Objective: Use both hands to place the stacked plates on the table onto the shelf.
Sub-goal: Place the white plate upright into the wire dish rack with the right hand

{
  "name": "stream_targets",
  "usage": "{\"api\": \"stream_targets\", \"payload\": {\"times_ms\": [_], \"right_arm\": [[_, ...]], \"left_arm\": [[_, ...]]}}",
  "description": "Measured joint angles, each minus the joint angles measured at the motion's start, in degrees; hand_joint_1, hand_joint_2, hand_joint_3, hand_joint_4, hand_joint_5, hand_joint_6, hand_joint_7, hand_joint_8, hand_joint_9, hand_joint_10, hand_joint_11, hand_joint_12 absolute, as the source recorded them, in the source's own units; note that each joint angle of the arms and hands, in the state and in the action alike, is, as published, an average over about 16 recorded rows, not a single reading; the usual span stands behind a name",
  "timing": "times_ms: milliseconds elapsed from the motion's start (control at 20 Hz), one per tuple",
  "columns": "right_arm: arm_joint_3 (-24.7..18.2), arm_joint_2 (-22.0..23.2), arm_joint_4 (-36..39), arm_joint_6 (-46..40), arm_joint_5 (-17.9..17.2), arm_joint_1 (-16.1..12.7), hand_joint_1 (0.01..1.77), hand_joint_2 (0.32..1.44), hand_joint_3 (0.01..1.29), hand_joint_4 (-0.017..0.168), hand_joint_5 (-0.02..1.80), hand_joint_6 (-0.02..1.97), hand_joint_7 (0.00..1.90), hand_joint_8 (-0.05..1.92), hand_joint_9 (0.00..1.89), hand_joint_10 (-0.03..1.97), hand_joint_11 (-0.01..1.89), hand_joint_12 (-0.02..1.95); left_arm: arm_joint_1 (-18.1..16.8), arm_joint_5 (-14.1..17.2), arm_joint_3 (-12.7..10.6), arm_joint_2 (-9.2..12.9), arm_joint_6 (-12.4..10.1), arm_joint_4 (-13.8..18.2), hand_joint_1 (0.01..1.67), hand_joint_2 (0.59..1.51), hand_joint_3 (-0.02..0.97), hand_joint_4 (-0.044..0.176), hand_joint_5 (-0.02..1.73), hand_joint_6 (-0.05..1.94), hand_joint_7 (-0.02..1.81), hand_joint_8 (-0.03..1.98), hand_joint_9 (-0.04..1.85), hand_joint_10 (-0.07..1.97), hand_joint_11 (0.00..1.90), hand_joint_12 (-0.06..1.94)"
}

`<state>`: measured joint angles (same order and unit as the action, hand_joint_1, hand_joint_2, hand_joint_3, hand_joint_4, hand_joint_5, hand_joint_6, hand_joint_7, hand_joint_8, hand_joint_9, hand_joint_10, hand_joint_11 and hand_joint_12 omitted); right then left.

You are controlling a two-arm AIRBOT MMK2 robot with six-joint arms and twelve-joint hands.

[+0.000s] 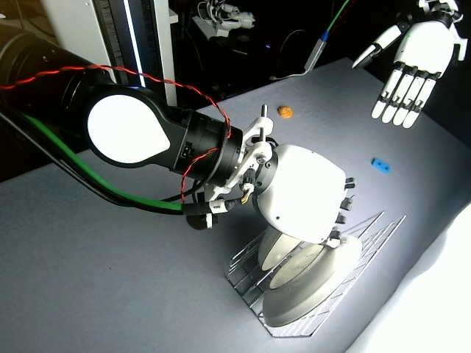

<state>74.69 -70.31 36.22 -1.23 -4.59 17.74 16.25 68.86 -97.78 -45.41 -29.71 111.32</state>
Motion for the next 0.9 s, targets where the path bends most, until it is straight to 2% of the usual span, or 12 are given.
{"api": "stream_targets", "payload": {"times_ms": [900], "right_arm": [[-0.01,0.14,0.04,-0.34,0.12,-1.09,1.01,1.05,0.01,-0.005,0.66,0.05,0.77,0.02,0.80,0.02,0.37,1.32]], "left_arm": [[0.00,0.02,0.11,0.00,0.00,0.25,0.01,1.127,0.012,0.004,0.09,0.01,0.09,0.01,0.07,-0.05,0.02,0.16]]}}
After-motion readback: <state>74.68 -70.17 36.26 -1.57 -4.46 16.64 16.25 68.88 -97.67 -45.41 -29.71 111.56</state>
